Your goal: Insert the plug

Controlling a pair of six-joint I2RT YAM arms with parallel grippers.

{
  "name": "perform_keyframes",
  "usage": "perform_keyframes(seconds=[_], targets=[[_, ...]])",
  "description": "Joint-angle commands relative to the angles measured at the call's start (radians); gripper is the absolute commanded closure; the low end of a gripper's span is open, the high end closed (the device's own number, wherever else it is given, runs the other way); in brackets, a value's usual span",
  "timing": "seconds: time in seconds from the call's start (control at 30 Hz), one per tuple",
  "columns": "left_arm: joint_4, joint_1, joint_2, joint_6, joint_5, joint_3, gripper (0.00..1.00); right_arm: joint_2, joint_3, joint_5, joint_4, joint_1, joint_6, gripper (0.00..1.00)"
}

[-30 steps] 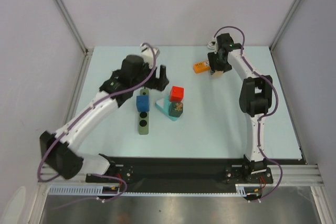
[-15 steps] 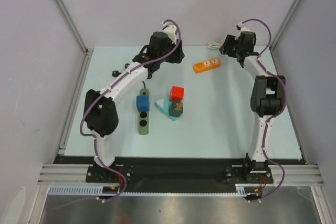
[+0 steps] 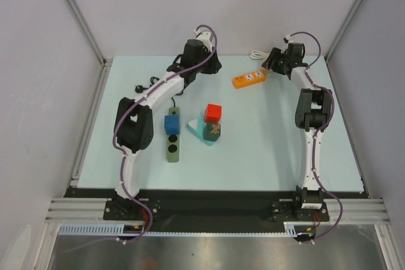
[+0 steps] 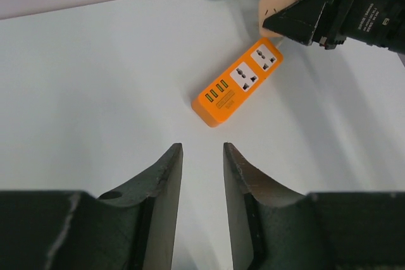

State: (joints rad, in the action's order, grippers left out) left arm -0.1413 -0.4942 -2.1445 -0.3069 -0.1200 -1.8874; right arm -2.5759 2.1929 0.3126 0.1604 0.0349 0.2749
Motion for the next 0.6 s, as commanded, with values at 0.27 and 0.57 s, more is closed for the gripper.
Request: perform_keyframes(seconds=[0.27,0.57], targets=[[0.060,-0.001,-0.035,-0.031,-0.043,-0.039,0.59,0.195,-0.140,-0.006,0.343,-0.030,-0.154,1.00],[0.003,-0.027,-0.137,-0.043,-0.099,-0.110,0.61,0.479,-0.587,-0.042,0.248,-0.056,-0.264,1.00]])
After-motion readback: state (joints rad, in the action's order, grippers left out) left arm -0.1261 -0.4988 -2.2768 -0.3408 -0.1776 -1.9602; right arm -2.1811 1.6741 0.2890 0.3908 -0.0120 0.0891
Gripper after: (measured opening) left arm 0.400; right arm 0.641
